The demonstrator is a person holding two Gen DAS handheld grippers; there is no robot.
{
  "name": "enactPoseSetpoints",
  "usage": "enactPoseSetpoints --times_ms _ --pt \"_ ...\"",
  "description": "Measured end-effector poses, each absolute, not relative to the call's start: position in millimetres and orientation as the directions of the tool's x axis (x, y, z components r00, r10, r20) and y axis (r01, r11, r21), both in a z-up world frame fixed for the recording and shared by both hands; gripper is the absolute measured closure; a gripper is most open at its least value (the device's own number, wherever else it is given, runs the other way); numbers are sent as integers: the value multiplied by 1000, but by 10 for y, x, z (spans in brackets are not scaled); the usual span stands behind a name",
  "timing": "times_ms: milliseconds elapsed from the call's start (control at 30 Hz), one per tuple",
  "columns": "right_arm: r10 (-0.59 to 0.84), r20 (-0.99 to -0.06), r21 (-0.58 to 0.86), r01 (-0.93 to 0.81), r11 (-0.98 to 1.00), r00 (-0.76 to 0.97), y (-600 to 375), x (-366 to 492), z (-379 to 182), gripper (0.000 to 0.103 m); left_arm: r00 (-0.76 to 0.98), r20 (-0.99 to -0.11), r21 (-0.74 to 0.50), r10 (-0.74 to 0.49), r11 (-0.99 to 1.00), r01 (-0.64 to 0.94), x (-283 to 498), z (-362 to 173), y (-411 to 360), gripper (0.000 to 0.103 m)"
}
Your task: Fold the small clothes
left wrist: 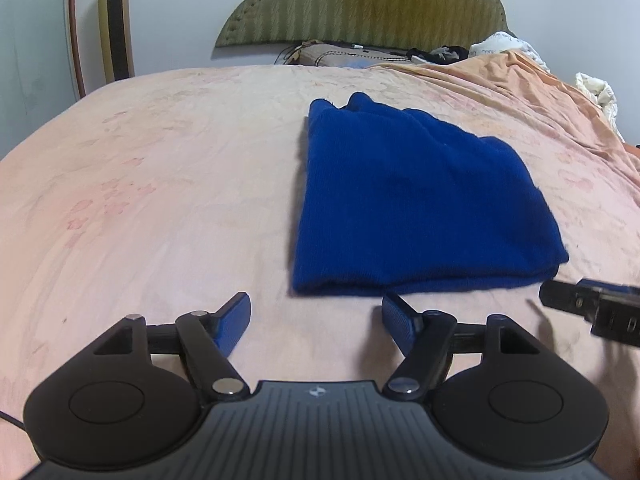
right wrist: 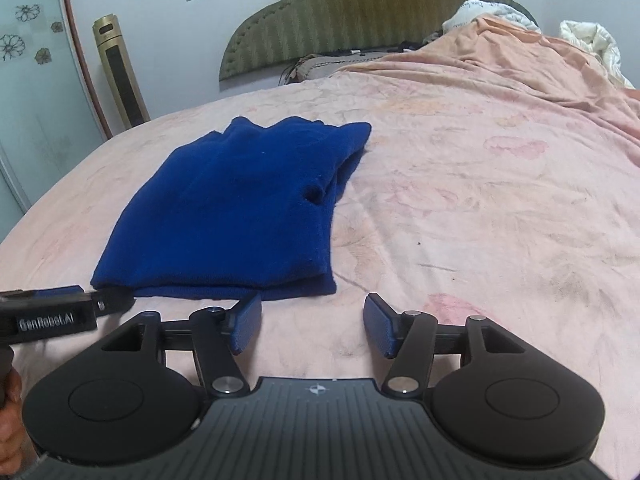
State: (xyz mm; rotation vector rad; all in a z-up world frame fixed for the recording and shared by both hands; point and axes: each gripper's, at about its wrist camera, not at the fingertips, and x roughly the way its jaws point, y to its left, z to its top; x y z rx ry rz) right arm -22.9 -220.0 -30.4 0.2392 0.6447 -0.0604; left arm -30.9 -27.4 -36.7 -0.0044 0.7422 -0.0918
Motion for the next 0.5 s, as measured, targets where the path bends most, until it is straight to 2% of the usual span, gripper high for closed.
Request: enactPoseSetpoints --times_ms 100,200,300,367,500 --pt "18 -605 177 112 978 796 -2125 -236 -309 35 752 -656 -17 -65 997 72 -358 -385 -258 28" --pt "11 -600 130 84 988 800 -2032 -237 -325 25 770 -637 9 -35 999 52 -385 -404 -252 24" --pt "-20 -599 80 85 993 801 -1976 -222 -372 13 778 -627 5 -39 999 54 -418 -446 -238 21" --pt "-29 -612 73 94 993 791 -1976 -200 -427 0 784 -620 17 -35 998 58 -441 -470 -245 19" --pt "-63 -621 31 106 994 781 -1920 -170 -485 1 783 -621 24 -37 998 66 -434 -488 -253 14"
